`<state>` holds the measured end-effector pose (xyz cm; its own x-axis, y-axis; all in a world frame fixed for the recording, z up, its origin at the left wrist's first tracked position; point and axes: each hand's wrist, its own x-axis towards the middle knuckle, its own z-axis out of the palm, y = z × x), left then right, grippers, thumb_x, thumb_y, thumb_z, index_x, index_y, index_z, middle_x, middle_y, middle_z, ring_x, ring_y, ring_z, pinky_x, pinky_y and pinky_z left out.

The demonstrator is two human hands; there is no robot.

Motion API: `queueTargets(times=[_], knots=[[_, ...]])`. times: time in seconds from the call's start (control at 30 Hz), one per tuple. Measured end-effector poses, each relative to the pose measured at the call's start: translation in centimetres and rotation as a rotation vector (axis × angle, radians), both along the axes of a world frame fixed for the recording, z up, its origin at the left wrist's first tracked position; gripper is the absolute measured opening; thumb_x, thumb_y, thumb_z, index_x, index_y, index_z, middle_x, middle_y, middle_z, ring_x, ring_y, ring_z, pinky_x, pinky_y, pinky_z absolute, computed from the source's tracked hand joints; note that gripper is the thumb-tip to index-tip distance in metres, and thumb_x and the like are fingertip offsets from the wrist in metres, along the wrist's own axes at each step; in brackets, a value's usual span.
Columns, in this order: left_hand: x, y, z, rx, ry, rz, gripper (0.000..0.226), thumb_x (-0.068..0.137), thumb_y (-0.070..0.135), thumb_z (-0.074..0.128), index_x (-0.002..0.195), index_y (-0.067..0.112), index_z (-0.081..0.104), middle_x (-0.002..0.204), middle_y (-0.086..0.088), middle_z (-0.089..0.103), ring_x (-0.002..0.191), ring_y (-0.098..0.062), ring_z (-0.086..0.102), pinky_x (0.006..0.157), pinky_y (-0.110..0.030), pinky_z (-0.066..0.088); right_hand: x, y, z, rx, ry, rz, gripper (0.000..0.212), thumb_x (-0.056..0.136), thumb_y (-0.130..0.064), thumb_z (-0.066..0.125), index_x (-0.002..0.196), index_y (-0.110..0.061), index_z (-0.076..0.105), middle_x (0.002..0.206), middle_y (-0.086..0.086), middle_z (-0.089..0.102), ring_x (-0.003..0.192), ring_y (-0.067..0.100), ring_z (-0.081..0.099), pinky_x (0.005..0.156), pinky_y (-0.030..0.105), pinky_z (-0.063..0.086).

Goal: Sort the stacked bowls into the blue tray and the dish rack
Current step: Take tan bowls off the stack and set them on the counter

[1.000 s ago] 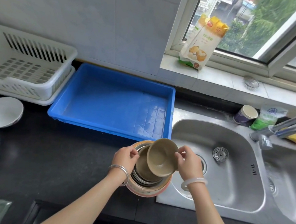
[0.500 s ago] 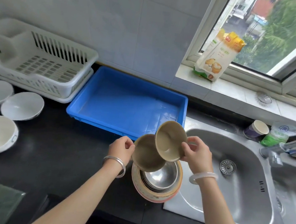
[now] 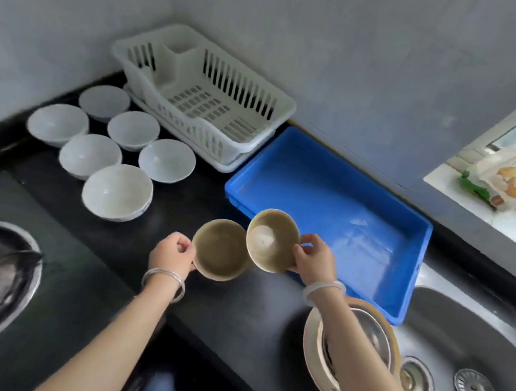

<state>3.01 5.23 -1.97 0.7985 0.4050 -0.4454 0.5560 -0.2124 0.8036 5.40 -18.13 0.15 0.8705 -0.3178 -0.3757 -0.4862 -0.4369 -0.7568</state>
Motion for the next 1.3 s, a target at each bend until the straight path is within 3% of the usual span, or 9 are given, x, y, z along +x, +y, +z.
queueTargets(times=[0.2,0.3,0.4,0.53,0.63,0.8,0.97,1.13,1.3], knots=[[0.3,6.4,-2.6,-0.046,0.057,0.263,0.023,0.085,0.003,0.055,0.065,0.016,0.054,0.072,-0.001,0.059,0.06,-0.017,0.062,0.067,-0.033,0.056,5.4,7.8,-2.2,0.051,0.062,0.018,0.011,0.086,-0.01,0.048,0.093,-0.015,0.054,0.082,0.005,0.059,0.056,0.013,0.061,0.045,0.017,0.052],[0.7,8.2,-3.5,-0.071,0.082,0.322,0.024,0.086,0.003,0.055,0.066,0.016,0.054,0.074,0.001,0.059,0.058,-0.012,0.06,0.062,-0.03,0.054,7.6,10.8,-3.1,0.054,0.122,0.011,0.015,0.086,-0.01,0.047,0.097,-0.015,0.055,0.084,0.006,0.061,0.061,0.017,0.063,0.069,0.035,0.06],[1.2,9.2,-4.1,-0.09,0.091,0.361,0.022,0.086,0.003,0.055,0.066,0.014,0.054,0.074,-0.001,0.058,0.058,-0.012,0.059,0.061,-0.029,0.055,9.1,13.2,-3.9,0.006,0.164,0.043,0.024,0.086,-0.011,0.046,0.108,-0.013,0.056,0.108,0.014,0.06,0.09,0.033,0.064,0.083,0.048,0.055],[1.7,9.8,-4.7,-0.098,0.085,0.386,0.022,0.085,0.003,0.055,0.066,0.012,0.054,0.073,-0.005,0.057,0.058,-0.013,0.058,0.068,-0.029,0.055,10.1,15.0,-4.5,-0.064,0.196,0.077,0.027,0.088,-0.011,0.043,0.113,-0.013,0.055,0.111,0.014,0.059,0.086,0.03,0.058,0.082,0.044,0.055],[1.7,9.9,-4.9,-0.083,0.094,0.375,0.02,0.085,0.004,0.055,0.068,0.012,0.055,0.071,-0.004,0.059,0.056,-0.014,0.06,0.067,-0.031,0.056,10.4,15.6,-4.9,-0.085,0.205,0.081,0.033,0.09,-0.011,0.043,0.12,-0.014,0.054,0.115,0.014,0.061,0.099,0.032,0.06,0.086,0.041,0.053],[1.6,9.9,-5.0,-0.049,0.114,0.365,0.021,0.086,0.006,0.054,0.067,0.015,0.055,0.068,0.001,0.059,0.054,-0.011,0.06,0.063,-0.029,0.055,10.4,16.0,-5.9,-0.034,0.237,0.019,0.028,0.091,-0.01,0.045,0.115,-0.012,0.059,0.11,0.014,0.066,0.099,0.031,0.063,0.09,0.042,0.053],[1.6,9.9,-4.8,-0.016,0.123,0.358,0.021,0.086,0.006,0.052,0.068,0.015,0.055,0.069,-0.002,0.059,0.056,-0.018,0.061,0.069,-0.038,0.058,10.5,16.1,-6.4,0.139,0.251,-0.105,0.026,0.09,-0.005,0.051,0.113,-0.012,0.057,0.113,0.013,0.062,0.099,0.03,0.063,0.089,0.043,0.054],[1.6,9.9,-4.6,0.033,0.129,0.325,0.012,0.086,0.009,0.05,0.077,0.014,0.056,0.077,-0.007,0.062,0.071,-0.033,0.067,0.077,-0.047,0.056,10.4,16.3,-6.6,0.294,0.263,-0.14,0.025,0.09,-0.005,0.05,0.114,-0.013,0.055,0.113,0.011,0.06,0.085,0.02,0.059,0.085,0.036,0.056],[1.6,9.9,-4.3,0.023,0.119,0.324,0.011,0.085,0.009,0.053,0.09,0.017,0.06,0.09,-0.007,0.066,0.088,-0.036,0.065,0.084,-0.048,0.054,10.1,16.0,-6.3,0.378,0.308,-0.105,0.032,0.093,-0.013,0.049,0.125,-0.015,0.051,0.116,0.011,0.06,0.096,0.024,0.063,0.088,0.037,0.055]])
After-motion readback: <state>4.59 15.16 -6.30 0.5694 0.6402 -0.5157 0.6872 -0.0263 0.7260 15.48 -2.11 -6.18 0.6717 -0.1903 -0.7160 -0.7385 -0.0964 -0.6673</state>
